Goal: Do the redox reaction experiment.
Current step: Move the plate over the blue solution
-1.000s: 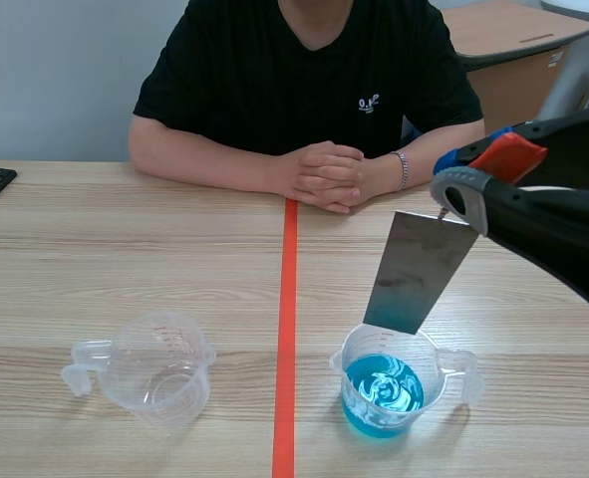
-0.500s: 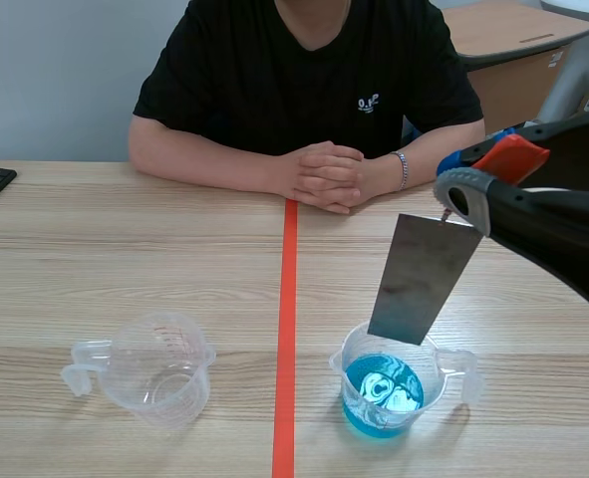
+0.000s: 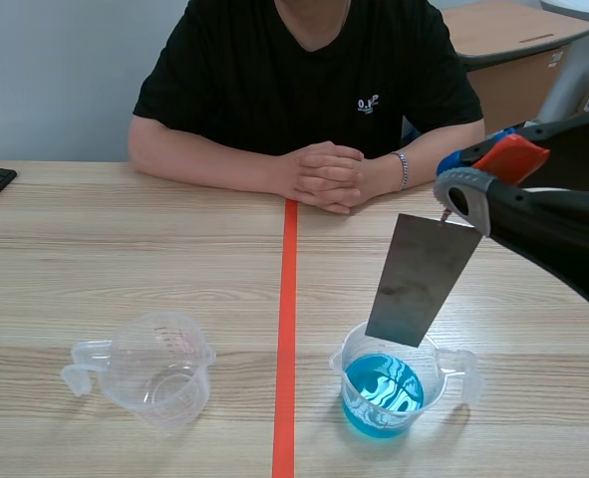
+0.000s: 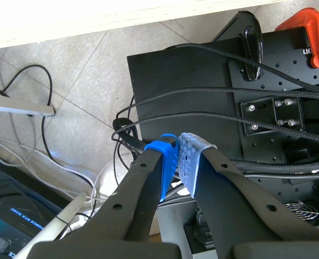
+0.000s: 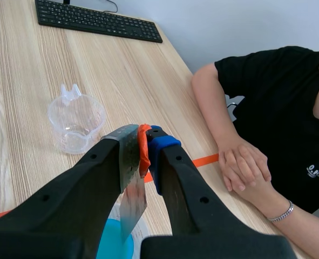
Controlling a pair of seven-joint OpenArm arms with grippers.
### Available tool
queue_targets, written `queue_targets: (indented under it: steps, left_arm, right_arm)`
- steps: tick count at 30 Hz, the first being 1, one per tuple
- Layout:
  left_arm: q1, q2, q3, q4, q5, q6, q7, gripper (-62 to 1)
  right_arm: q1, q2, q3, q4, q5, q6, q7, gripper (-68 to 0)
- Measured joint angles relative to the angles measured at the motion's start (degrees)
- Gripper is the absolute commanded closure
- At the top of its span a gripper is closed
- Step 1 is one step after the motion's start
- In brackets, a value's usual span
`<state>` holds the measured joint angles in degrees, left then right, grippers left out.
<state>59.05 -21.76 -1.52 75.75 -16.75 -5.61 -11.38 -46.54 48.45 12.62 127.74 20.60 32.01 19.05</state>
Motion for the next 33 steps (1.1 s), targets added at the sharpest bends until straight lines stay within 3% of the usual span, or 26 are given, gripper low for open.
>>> queue_targets:
  steps: [11,15,23,33]
  left_arm:
    - [0.0,0.0,0.0,0.0,0.0,0.0,-0.2,-4.2]
    - [0.0,-1.8,0.0,0.7,0.0,0.0,-0.9,-4.2]
    - [0.0,-11.5,0.0,7.2,0.0,0.0,-2.6,-4.2]
    - [-5.4,-27.5,0.0,15.4,0.0,0.0,-4.7,-4.2]
  right_arm:
    - [0.0,0.0,0.0,0.0,0.0,0.0,0.0,-1.5]
    - [0.0,0.0,0.0,0.0,0.0,0.0,0.0,-1.5]
    - [0.0,0.0,0.0,0.0,0.0,0.0,0.0,-1.5]
    - [0.0,0.0,0.0,0.0,0.0,0.0,0.0,-1.5]
